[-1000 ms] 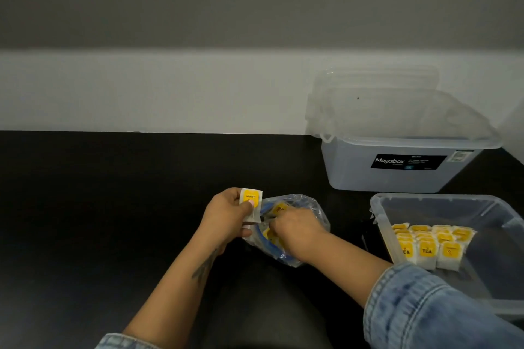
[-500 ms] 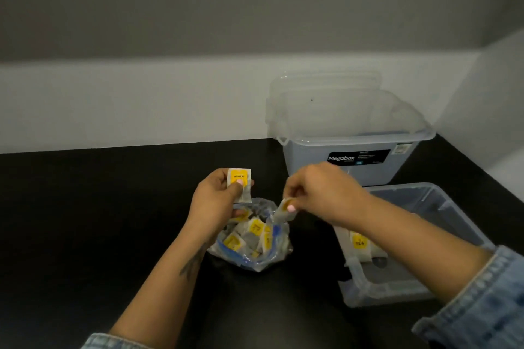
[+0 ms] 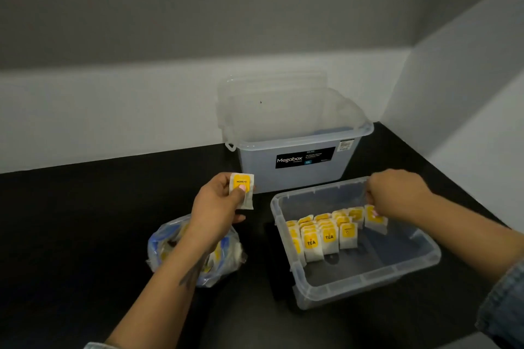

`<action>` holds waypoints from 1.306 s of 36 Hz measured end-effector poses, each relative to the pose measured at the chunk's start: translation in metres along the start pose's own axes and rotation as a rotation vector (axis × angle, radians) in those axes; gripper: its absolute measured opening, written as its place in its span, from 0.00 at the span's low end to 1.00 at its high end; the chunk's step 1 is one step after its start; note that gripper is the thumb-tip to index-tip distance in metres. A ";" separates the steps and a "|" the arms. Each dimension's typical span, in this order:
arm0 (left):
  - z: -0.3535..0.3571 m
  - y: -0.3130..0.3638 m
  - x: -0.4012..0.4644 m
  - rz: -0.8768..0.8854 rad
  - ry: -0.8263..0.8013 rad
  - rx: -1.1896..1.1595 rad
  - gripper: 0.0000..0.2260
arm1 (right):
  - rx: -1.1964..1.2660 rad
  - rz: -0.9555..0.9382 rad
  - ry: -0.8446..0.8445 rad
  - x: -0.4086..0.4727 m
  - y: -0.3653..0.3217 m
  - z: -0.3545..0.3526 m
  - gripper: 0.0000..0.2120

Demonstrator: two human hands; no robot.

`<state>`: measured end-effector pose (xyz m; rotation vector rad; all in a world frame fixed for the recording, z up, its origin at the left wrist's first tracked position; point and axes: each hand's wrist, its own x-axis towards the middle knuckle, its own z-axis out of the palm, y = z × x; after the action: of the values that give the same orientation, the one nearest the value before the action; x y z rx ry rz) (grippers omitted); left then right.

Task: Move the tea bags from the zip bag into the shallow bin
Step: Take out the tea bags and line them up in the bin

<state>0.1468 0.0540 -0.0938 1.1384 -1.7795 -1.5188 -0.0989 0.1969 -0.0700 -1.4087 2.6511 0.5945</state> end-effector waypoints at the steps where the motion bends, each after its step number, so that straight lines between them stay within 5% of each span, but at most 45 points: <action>1: 0.002 0.000 0.000 0.007 0.003 0.009 0.08 | -0.026 -0.004 -0.008 0.001 -0.001 0.006 0.03; 26: 0.034 0.000 -0.005 0.059 -0.027 0.026 0.04 | -0.442 -0.235 0.115 0.033 -0.013 0.061 0.07; 31: 0.046 0.003 -0.004 0.090 -0.065 0.090 0.03 | -0.226 -0.218 0.181 0.023 -0.011 0.038 0.08; 38: 0.064 0.005 -0.003 0.204 -0.072 0.206 0.06 | 0.695 -0.365 0.172 -0.011 -0.028 -0.026 0.11; 44: 0.082 0.013 -0.011 0.257 -0.111 0.220 0.07 | 0.596 -0.359 0.196 -0.020 -0.038 -0.042 0.07; 47: 0.084 0.011 -0.013 0.260 -0.132 0.269 0.16 | 0.543 -0.313 0.197 -0.018 -0.029 -0.041 0.05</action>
<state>0.0806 0.1085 -0.1005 0.8970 -2.1772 -1.2535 -0.0602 0.1809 -0.0364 -1.6962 2.3674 -0.2883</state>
